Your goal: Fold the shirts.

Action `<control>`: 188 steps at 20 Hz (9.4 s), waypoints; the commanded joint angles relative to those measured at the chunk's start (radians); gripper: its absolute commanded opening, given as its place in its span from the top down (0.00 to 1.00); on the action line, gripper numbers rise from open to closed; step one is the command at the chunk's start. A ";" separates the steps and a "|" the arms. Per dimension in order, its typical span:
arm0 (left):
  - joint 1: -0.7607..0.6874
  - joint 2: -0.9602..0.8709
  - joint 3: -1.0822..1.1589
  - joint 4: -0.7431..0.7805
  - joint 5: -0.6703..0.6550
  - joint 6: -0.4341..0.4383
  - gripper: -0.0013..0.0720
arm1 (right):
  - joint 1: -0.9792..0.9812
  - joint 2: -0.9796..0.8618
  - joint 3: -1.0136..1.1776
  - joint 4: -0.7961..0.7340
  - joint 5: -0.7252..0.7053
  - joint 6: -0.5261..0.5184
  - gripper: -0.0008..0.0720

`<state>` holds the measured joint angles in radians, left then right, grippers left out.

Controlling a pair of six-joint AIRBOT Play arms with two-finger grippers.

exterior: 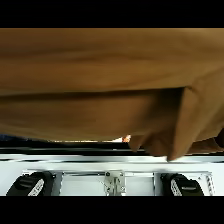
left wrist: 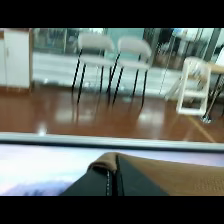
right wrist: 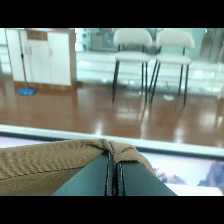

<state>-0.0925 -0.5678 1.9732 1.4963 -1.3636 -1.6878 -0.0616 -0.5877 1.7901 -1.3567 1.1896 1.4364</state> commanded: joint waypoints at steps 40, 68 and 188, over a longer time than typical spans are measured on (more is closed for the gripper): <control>0.472 -0.588 -1.410 -0.555 0.120 0.319 0.04 | -0.485 -0.948 -0.497 0.443 0.466 -0.127 0.16; 0.281 -0.554 -1.435 -0.739 0.368 0.393 0.93 | -0.427 -1.011 -0.830 0.388 0.029 -0.155 0.05; 0.404 -0.751 -1.378 -0.731 0.272 0.536 0.93 | -0.476 -0.587 -1.375 0.481 -0.065 -0.241 0.12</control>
<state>0.3122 -1.3315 0.5945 0.7692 -1.0878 -1.1618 -0.5385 -1.1751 0.4744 -0.9588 1.2072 1.2259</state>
